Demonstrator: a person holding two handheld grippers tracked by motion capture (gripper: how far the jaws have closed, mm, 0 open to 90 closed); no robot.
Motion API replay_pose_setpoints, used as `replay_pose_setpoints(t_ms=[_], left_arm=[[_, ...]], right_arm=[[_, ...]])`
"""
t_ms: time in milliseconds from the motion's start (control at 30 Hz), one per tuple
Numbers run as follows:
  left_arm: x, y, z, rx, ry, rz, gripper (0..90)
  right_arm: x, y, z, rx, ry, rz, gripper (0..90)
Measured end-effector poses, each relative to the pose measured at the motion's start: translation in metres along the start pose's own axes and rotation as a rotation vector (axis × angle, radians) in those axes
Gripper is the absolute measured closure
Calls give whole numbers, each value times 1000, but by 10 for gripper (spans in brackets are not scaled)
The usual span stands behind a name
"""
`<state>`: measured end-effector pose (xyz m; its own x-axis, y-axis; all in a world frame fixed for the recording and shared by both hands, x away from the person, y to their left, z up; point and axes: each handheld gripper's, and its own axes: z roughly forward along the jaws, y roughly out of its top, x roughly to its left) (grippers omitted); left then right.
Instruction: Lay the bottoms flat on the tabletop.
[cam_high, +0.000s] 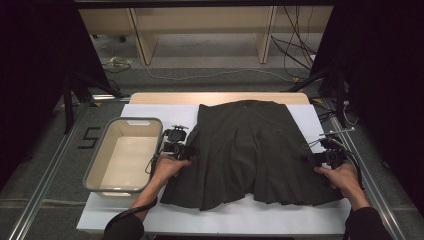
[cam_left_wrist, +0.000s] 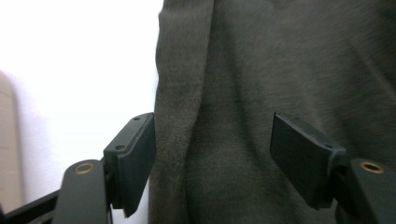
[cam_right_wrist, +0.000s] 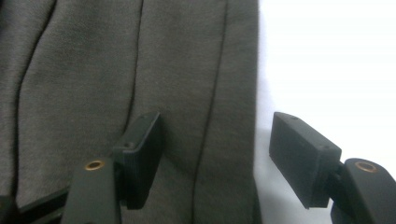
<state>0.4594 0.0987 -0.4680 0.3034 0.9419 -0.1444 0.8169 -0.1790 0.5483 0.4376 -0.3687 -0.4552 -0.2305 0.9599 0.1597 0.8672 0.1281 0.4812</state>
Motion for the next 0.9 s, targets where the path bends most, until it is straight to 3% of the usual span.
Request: replay_pose_setpoints(t_ms=[67, 133, 200, 267, 333, 433, 567, 667, 900], left_arm=[[-2, -4, 7, 36, 14, 19, 283], [-1, -6, 8, 30, 21, 33, 302], [0, -6, 4, 31, -20, 29, 437], [-2, -8, 2, 35, -33, 48, 546], [-4, -9, 1, 55, -64, 54, 687], [-8, -13, -1, 51, -67, 73, 839], [-6, -20, -7, 60, -88, 92, 864], [-7, -27, -11, 67, -102, 108, 867], [-17, -51, -30, 114, -131, 199, 867]], right_arm=[[1, 2, 4, 16, 6, -1, 348], [2, 4, 9, 32, 0, -6, 346], [3, 4, 12, 43, -8, -18, 342], [4, 5, 11, 52, -14, -15, 350], [5, 4, 11, 52, -24, -28, 447], [8, 1, 8, 69, 28, -20, 652], [13, -3, 3, 85, 37, -34, 786], [14, -10, -1, 99, 51, -39, 804], [21, -32, -18, 123, 55, -62, 806]])
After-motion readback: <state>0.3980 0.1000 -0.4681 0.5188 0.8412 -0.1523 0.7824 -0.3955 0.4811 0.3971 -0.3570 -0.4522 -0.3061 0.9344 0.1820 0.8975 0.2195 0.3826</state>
